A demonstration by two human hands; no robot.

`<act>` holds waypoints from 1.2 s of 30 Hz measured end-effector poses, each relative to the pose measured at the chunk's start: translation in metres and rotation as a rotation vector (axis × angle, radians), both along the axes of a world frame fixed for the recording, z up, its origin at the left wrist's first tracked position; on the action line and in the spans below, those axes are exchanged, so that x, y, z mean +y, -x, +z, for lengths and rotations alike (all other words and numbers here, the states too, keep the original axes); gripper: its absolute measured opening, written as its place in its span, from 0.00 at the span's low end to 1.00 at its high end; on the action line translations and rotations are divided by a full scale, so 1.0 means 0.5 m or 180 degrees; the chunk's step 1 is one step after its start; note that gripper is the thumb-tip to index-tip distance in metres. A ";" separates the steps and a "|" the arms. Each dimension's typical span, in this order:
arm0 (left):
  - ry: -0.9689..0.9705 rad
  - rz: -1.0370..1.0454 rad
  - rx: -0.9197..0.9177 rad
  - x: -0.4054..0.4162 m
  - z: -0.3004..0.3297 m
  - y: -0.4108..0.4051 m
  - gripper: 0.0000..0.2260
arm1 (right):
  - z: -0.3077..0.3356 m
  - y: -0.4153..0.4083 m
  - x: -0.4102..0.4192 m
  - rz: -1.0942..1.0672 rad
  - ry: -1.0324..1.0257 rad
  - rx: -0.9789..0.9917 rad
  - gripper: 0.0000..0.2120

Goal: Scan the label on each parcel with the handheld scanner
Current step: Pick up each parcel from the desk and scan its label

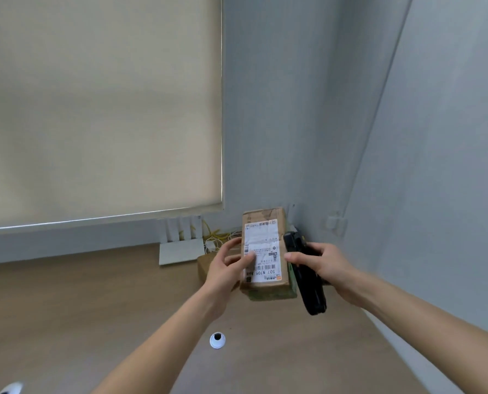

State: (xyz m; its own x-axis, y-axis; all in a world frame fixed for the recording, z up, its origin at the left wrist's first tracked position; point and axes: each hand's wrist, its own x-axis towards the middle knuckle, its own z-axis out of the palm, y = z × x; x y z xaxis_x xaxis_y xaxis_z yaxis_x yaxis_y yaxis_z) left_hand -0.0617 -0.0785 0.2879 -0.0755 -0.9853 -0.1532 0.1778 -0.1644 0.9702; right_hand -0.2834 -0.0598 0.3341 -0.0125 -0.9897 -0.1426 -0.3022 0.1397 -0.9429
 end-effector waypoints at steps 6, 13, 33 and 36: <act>-0.0028 -0.0474 0.0217 0.154 0.064 0.023 0.27 | 0.055 0.038 0.164 0.0086 0.0063 -0.0088 0.18; 0.0332 -0.0222 -0.0264 0.333 0.134 0.001 0.30 | 0.121 0.048 0.316 0.0327 0.0362 0.0231 0.17; 0.0824 -0.0187 -0.0832 0.572 0.254 -0.303 0.37 | 0.260 -0.236 0.518 0.1110 0.0801 0.0912 0.18; 0.0975 0.0077 -0.0938 0.600 0.260 -0.329 0.32 | 0.266 -0.268 0.539 0.1007 0.0970 0.1771 0.19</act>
State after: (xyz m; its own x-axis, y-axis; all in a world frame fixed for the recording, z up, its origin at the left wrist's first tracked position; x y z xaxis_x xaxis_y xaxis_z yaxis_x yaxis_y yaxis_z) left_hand 0.1028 0.2216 0.4177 -0.0486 -0.9896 0.1355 -0.1142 0.1403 0.9835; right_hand -0.1493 0.2095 0.4674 0.2915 -0.9527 0.0855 -0.7330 -0.2799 -0.6200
